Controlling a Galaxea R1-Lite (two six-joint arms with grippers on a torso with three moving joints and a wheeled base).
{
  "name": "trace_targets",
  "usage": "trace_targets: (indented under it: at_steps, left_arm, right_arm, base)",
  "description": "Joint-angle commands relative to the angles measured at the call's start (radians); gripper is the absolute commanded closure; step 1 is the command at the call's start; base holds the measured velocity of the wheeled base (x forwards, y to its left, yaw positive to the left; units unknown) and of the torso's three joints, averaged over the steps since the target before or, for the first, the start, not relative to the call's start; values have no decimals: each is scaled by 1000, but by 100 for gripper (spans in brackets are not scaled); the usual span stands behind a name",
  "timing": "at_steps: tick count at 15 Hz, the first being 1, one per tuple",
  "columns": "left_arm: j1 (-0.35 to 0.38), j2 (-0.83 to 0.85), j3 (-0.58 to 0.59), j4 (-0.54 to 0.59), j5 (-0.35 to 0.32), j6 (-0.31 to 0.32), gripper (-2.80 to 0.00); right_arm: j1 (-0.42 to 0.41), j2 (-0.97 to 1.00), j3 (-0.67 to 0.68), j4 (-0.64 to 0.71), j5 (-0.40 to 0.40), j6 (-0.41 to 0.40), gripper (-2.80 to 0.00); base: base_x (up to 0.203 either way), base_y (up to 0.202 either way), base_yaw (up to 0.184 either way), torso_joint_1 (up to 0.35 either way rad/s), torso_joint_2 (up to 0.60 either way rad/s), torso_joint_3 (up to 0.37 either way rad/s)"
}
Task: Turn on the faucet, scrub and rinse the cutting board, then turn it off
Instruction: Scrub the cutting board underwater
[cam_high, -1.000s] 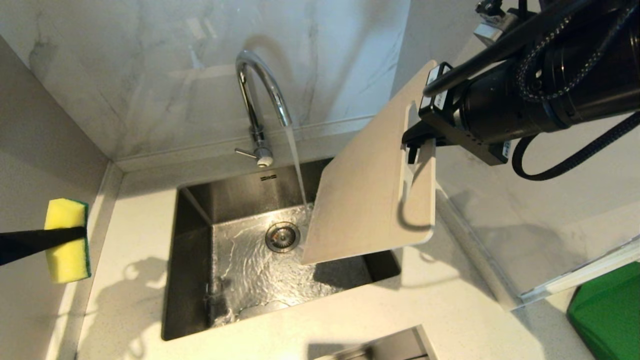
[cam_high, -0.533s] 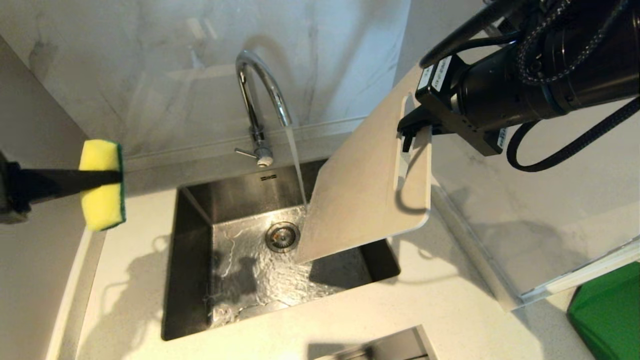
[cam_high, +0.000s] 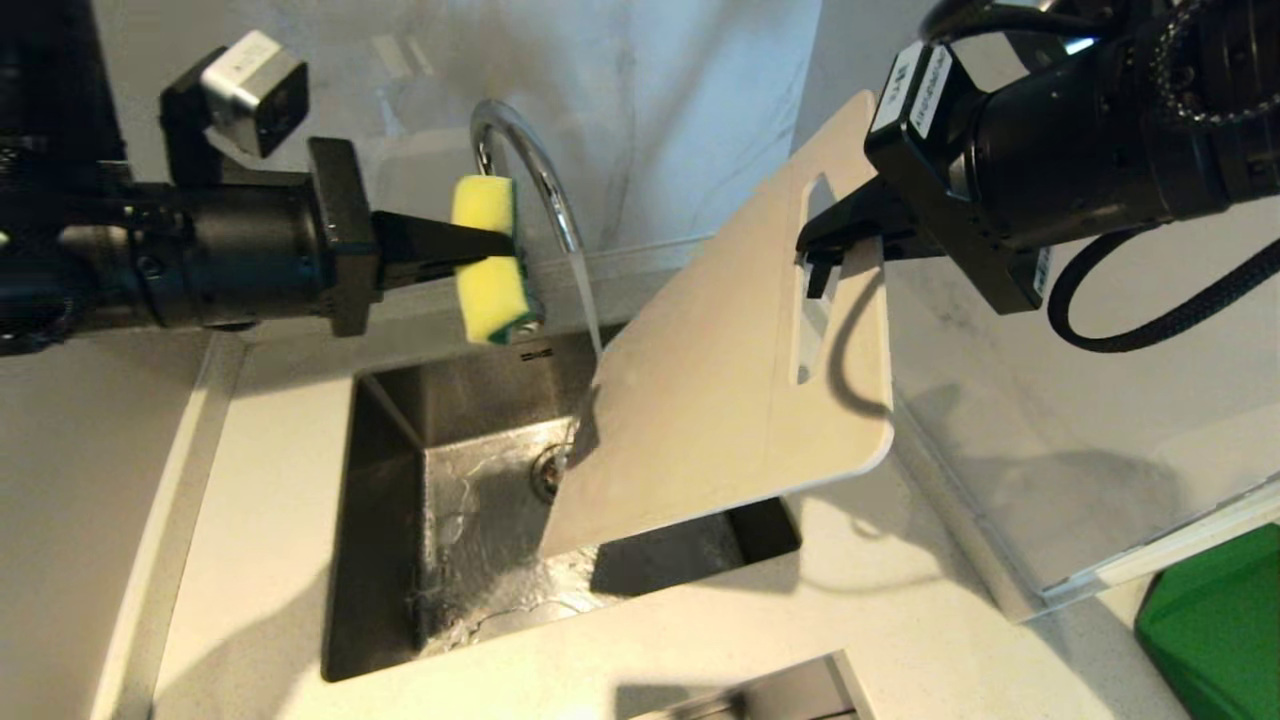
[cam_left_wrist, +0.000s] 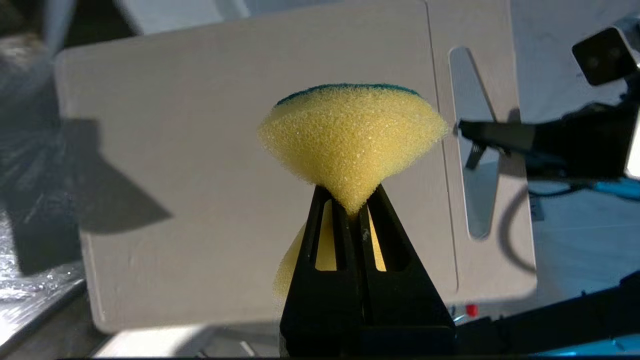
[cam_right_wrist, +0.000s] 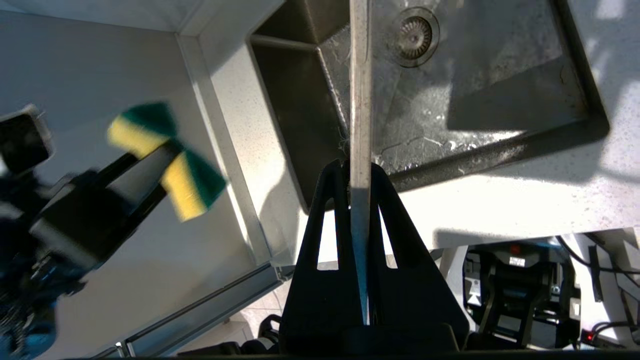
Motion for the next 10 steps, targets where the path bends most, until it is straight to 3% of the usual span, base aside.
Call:
trace_targets:
  at_steps: [1,5,10]
  left_arm:
    - [-50,134,-86,-20,10,-35,0]
    - [-62,225,-108,-137,14,-47,0]
    - [-74,267,-105,-149,14,-48,0]
  right_arm:
    - [2,-9,-1,-1,1,4,0]
    - [2,-10,-17,-5,3,46,0]
    - [2,-29,-14,14,3,79,0]
  base:
    - [0,0,0,0,0,0]
    - [0,0,0,0,0,0]
    - [0,0,0,0,0,0]
